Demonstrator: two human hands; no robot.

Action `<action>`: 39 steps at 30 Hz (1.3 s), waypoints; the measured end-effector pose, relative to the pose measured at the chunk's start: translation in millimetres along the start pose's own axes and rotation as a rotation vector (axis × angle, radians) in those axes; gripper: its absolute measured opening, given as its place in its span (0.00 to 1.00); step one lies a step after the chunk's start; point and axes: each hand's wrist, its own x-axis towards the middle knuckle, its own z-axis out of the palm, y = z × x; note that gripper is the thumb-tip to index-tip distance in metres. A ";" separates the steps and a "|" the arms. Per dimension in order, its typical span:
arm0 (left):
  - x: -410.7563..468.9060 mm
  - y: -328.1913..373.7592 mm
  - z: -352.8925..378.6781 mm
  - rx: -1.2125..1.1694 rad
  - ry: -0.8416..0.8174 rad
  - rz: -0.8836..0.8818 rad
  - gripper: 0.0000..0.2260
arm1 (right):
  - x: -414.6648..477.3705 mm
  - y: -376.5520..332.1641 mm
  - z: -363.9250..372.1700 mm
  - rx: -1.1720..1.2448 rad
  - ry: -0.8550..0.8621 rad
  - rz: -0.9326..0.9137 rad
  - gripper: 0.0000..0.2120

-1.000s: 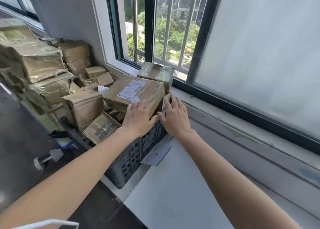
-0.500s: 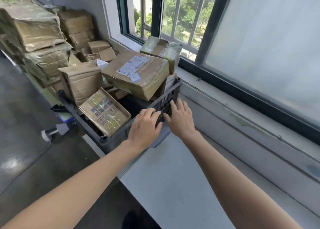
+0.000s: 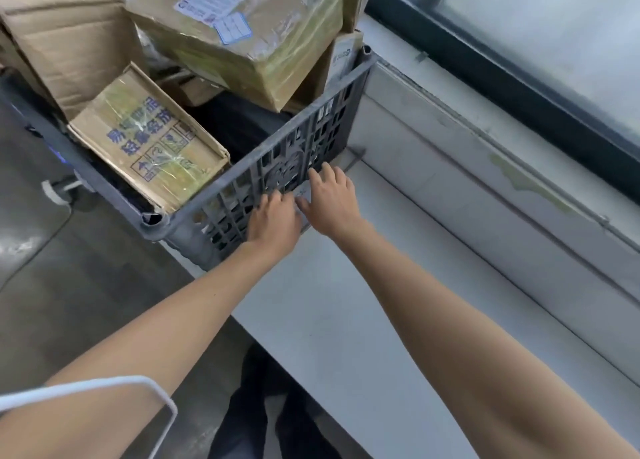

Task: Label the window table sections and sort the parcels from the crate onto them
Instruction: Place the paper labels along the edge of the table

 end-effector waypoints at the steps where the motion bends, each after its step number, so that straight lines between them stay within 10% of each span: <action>1: 2.4 -3.5 4.8 -0.014 -0.009 -0.018 0.17 | 4.1 -0.8 4.4 0.002 -0.013 -0.003 0.27; 13: 25.9 -27.9 46.1 -0.361 -0.208 -0.316 0.14 | 36.7 4.2 46.0 -0.049 -0.188 0.099 0.19; 26: 34.4 -23.8 34.9 -0.972 -0.178 -0.664 0.21 | 42.0 6.8 47.3 -0.008 0.036 0.212 0.11; 39: 55.7 64.8 -16.3 -1.084 -0.011 -0.393 0.19 | -15.0 89.3 -21.9 0.497 0.194 0.685 0.13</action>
